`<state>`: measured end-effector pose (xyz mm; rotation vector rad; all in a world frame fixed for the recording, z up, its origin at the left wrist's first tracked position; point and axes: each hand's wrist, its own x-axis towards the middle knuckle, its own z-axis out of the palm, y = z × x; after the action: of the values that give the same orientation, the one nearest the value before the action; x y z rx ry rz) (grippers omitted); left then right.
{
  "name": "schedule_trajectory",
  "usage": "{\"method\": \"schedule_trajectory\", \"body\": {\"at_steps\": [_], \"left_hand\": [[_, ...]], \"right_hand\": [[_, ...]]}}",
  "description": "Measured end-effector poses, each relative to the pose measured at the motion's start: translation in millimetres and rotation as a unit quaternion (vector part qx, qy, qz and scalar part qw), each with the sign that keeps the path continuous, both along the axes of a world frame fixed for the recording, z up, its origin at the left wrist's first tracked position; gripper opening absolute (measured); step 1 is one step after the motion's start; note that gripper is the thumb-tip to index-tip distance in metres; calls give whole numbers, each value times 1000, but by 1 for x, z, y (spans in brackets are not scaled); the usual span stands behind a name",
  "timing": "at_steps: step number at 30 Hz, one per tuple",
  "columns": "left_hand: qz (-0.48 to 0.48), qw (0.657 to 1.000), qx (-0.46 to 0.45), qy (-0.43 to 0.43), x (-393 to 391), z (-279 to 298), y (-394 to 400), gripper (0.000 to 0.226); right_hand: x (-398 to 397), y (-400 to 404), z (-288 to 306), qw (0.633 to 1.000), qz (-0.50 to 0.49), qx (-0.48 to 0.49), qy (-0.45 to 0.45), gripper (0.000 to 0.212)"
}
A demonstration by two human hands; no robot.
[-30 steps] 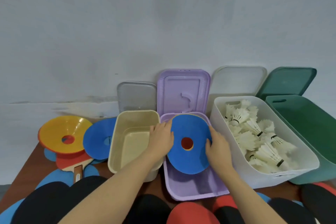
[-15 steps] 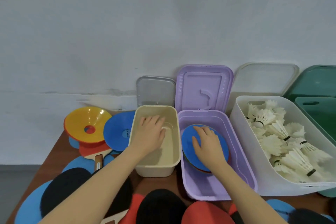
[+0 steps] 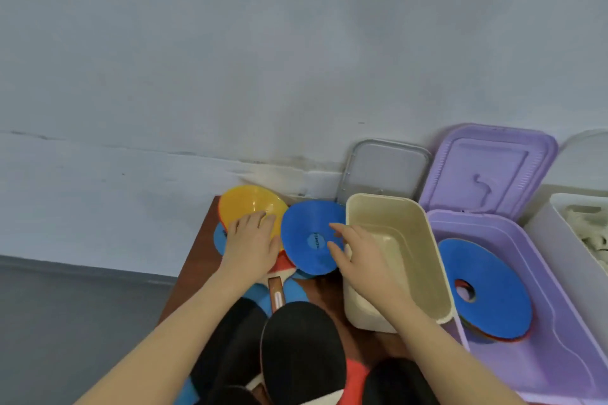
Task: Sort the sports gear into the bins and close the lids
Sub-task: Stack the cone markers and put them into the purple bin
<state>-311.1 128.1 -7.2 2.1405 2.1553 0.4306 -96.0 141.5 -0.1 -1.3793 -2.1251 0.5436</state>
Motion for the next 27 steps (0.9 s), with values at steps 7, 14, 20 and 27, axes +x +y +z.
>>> {"method": "schedule_trajectory", "body": {"at_steps": [7, 14, 20, 27], "left_hand": [[82, 993, -79, -31, -76, -31, 12, 72], [121, 984, -75, -109, -105, -57, 25, 76], [53, 977, -51, -202, -122, -69, 29, 65], [30, 963, -39, -266, -129, -66, 20, 56]], "right_hand": [[-92, 14, -47, 994, -32, -89, -58, 51], [-111, 29, -88, 970, -73, -150, -178, 57], [-117, 25, -90, 981, -117, -61, -139, 21], [-129, 19, -62, 979, -172, 104, -26, 23]]}}
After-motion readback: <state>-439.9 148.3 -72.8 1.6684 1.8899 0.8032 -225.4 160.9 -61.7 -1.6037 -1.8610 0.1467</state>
